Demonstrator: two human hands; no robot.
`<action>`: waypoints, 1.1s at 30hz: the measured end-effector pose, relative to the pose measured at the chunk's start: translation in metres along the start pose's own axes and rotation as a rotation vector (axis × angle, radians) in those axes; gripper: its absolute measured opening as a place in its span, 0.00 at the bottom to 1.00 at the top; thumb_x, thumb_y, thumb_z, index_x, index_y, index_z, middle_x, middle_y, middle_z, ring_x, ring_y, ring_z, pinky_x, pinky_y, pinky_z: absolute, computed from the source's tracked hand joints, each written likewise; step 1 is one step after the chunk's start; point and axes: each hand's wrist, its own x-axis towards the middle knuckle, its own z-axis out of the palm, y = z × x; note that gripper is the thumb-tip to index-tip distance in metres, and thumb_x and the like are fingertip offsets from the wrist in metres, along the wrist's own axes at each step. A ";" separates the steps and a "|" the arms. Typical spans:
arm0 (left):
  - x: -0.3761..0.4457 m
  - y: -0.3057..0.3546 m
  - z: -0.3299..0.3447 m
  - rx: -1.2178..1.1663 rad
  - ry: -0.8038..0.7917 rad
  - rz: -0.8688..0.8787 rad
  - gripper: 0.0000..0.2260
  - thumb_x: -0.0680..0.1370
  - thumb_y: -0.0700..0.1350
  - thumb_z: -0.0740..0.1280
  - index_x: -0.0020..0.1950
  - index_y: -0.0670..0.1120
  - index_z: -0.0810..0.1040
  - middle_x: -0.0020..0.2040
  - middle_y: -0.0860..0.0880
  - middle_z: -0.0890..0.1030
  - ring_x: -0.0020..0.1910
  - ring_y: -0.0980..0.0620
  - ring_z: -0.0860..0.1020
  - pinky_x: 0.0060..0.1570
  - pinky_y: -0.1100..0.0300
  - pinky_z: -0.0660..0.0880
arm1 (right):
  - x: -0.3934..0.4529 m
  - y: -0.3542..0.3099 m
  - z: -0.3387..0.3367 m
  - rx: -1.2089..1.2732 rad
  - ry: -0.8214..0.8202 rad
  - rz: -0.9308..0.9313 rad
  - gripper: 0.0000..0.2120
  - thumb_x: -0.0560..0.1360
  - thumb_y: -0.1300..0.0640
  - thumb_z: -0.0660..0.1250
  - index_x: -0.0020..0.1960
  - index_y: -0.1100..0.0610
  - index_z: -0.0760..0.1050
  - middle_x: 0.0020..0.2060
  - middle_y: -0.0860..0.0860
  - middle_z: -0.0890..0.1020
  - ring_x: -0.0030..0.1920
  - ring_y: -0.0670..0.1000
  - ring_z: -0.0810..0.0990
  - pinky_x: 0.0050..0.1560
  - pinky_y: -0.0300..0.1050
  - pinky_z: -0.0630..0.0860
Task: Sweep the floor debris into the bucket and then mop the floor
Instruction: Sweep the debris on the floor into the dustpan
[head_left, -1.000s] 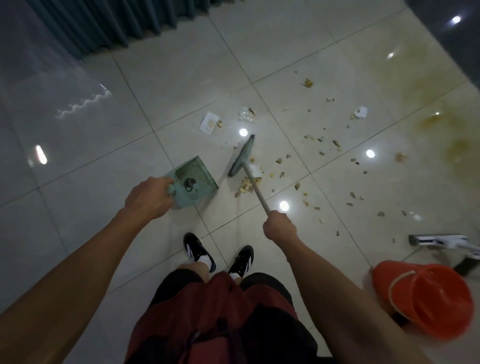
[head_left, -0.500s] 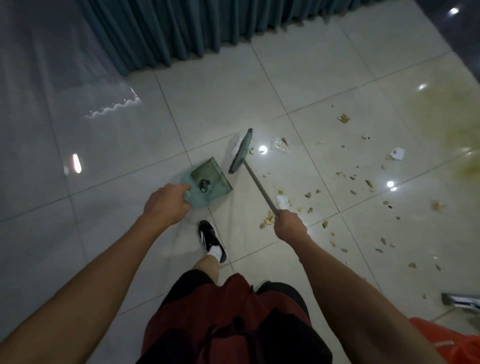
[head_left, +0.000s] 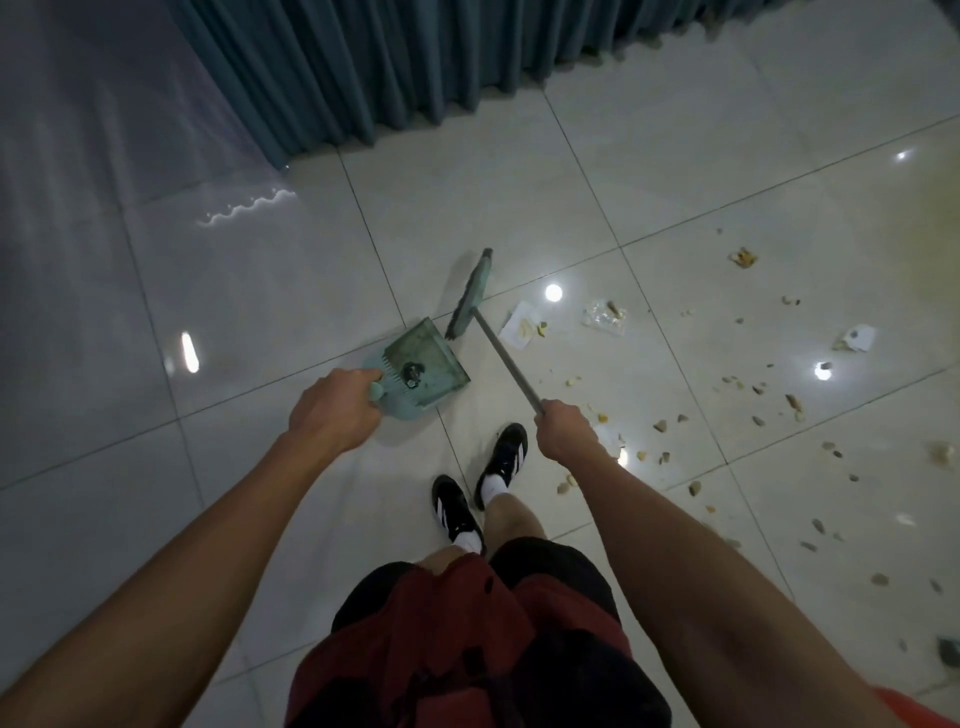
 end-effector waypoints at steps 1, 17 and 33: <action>0.007 0.003 -0.005 0.003 0.005 -0.008 0.19 0.72 0.39 0.62 0.57 0.56 0.81 0.49 0.46 0.83 0.44 0.41 0.80 0.42 0.56 0.76 | 0.007 -0.005 -0.005 -0.014 -0.014 -0.018 0.14 0.81 0.56 0.59 0.63 0.58 0.73 0.53 0.58 0.80 0.51 0.59 0.81 0.47 0.51 0.79; 0.081 0.092 -0.026 0.160 -0.110 0.203 0.19 0.72 0.40 0.62 0.59 0.54 0.80 0.53 0.45 0.82 0.47 0.41 0.80 0.43 0.56 0.76 | 0.015 0.037 -0.053 -0.001 0.032 0.273 0.14 0.80 0.62 0.58 0.64 0.61 0.74 0.55 0.55 0.81 0.54 0.56 0.82 0.43 0.46 0.75; 0.055 0.100 0.002 0.290 -0.143 0.531 0.19 0.74 0.42 0.63 0.62 0.57 0.80 0.48 0.48 0.82 0.42 0.45 0.80 0.42 0.55 0.78 | -0.100 0.086 0.039 0.200 0.148 0.587 0.14 0.79 0.61 0.58 0.63 0.59 0.74 0.48 0.55 0.78 0.51 0.56 0.81 0.45 0.47 0.74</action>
